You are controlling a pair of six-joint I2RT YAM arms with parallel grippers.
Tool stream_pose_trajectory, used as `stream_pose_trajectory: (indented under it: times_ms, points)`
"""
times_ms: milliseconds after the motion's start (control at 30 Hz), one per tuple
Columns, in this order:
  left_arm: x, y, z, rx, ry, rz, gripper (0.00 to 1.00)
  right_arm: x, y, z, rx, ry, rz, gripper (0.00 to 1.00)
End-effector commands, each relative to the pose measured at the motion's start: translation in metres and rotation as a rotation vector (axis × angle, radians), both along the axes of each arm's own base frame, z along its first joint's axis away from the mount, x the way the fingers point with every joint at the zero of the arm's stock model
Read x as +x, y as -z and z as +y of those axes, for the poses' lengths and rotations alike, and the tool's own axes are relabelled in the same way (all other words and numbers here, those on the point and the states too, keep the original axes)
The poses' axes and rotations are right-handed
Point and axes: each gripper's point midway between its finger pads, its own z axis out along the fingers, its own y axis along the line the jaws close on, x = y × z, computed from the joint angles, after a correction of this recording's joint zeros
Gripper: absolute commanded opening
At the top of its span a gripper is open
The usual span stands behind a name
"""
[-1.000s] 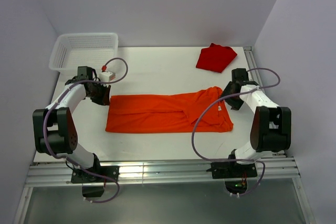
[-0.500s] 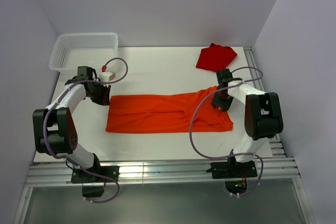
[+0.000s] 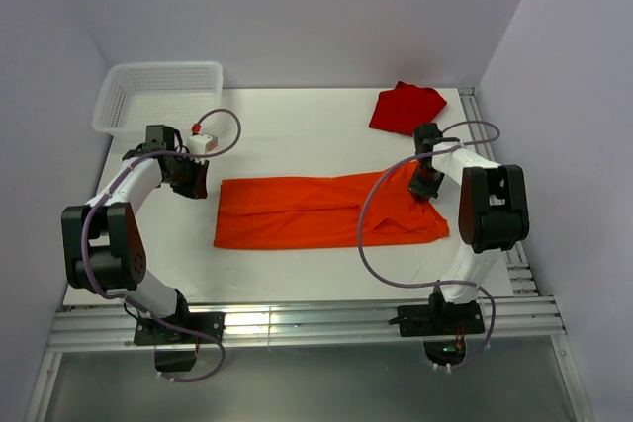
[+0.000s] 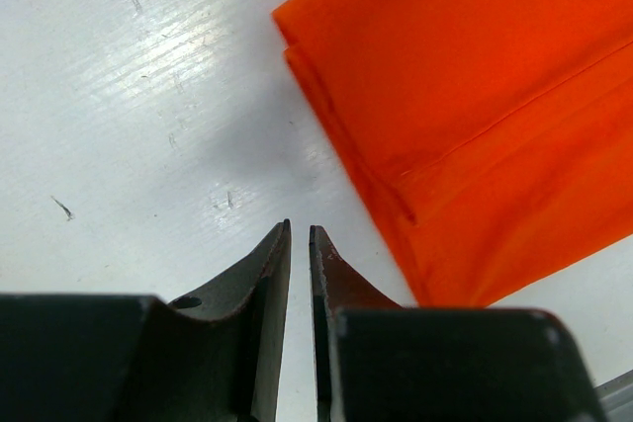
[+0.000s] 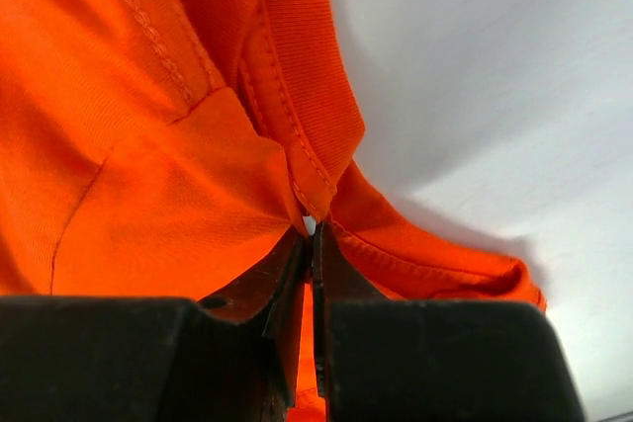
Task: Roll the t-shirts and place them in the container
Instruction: Roll the tshirt
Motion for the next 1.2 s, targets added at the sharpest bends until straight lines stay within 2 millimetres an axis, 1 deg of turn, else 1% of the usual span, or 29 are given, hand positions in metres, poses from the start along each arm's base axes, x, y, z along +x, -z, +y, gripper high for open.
stream_pose_trajectory:
  times_ms: [0, 33, 67, 100, 200, 233, 267, 300, 333, 367, 400, 467, 500, 567, 600, 633, 667, 733, 767, 833, 867, 900, 967, 1000, 1133, 1167]
  points:
    - [0.009, -0.011, -0.001, -0.008, 0.01, -0.032, 0.2, 0.003, -0.002, -0.035, -0.103, 0.037, 0.045, 0.1]
    - [0.01, -0.01, -0.002, -0.012, 0.011, -0.03, 0.2, 0.01, -0.004, -0.041, -0.107, 0.048, 0.039, 0.12]
    - [0.01, -0.008, -0.003, -0.015, 0.01, -0.02, 0.2, 0.011, -0.004, -0.046, -0.109, 0.058, 0.045, 0.14]
    - [0.01, -0.007, -0.003, -0.017, 0.012, -0.018, 0.19, 0.017, -0.009, -0.051, -0.125, 0.063, 0.033, 0.14]
    - [0.011, -0.003, -0.003, -0.014, 0.005, -0.009, 0.19, 0.022, -0.006, -0.062, -0.129, 0.084, 0.043, 0.19]
    - [0.011, 0.0, -0.004, -0.015, 0.006, 0.0, 0.2, 0.023, -0.007, -0.065, -0.132, 0.089, 0.046, 0.23]
    - [0.011, 0.001, -0.004, -0.015, 0.006, 0.003, 0.19, 0.023, -0.007, -0.068, -0.136, 0.095, 0.045, 0.25]
    - [0.011, 0.001, -0.004, -0.017, 0.005, 0.005, 0.19, 0.025, -0.008, -0.072, -0.142, 0.101, 0.042, 0.29]
    - [0.013, 0.0, -0.004, -0.018, 0.005, 0.003, 0.19, 0.023, -0.009, -0.074, -0.145, 0.106, 0.051, 0.41]
    - [0.013, 0.002, -0.005, -0.021, 0.005, 0.009, 0.19, 0.023, -0.011, -0.076, -0.149, 0.111, 0.048, 0.46]
    - [0.013, 0.002, -0.006, -0.024, 0.005, 0.012, 0.19, 0.024, -0.018, -0.075, -0.145, 0.116, 0.024, 0.53]
    - [0.013, 0.0, -0.007, -0.029, 0.007, 0.009, 0.19, 0.022, -0.025, -0.072, -0.134, 0.12, -0.005, 0.56]
    - [0.015, -0.001, -0.008, -0.031, 0.008, 0.005, 0.19, 0.019, -0.036, -0.072, -0.135, 0.136, -0.036, 0.56]
    - [0.015, -0.003, -0.01, -0.034, 0.011, 0.001, 0.19, 0.014, -0.047, -0.068, -0.141, 0.142, -0.067, 0.57]
    - [0.016, -0.005, -0.01, -0.033, 0.013, -0.005, 0.2, 0.009, -0.057, -0.064, -0.137, 0.152, -0.103, 0.57]
    - [0.016, -0.006, -0.01, -0.035, 0.012, -0.006, 0.2, 0.008, -0.062, -0.061, -0.132, 0.155, -0.122, 0.57]
    - [0.016, -0.007, -0.011, -0.035, 0.015, -0.01, 0.19, 0.006, -0.065, -0.05, -0.117, 0.131, -0.137, 0.57]
    - [0.018, -0.009, -0.012, -0.041, 0.013, -0.011, 0.19, 0.001, -0.072, -0.037, -0.101, 0.125, -0.172, 0.55]
    - [0.018, -0.009, -0.012, -0.044, 0.013, -0.011, 0.2, 0.0, -0.073, -0.021, -0.095, 0.086, -0.18, 0.54]
    - [0.02, -0.011, -0.015, -0.051, 0.016, -0.014, 0.2, -0.001, -0.069, -0.005, -0.077, 0.068, -0.186, 0.5]
    - [0.019, -0.011, -0.017, -0.06, 0.021, -0.01, 0.2, -0.002, -0.066, 0.01, -0.069, 0.031, -0.186, 0.48]
    - [0.02, -0.012, -0.019, -0.064, 0.024, -0.011, 0.2, -0.005, -0.058, 0.016, -0.061, 0.028, -0.167, 0.47]
    - [0.02, -0.013, -0.02, -0.066, 0.025, -0.011, 0.2, -0.005, -0.048, 0.026, -0.054, 0.013, -0.154, 0.44]
    - [0.02, -0.012, -0.021, -0.066, 0.025, -0.009, 0.2, -0.009, -0.039, 0.031, -0.055, 0.003, -0.126, 0.44]
    - [0.018, -0.009, -0.021, -0.062, 0.027, -0.007, 0.2, -0.014, -0.025, 0.043, -0.043, -0.015, -0.11, 0.42]
    - [0.018, -0.008, -0.021, -0.061, 0.027, -0.007, 0.2, -0.019, -0.021, 0.045, -0.044, -0.019, -0.098, 0.42]
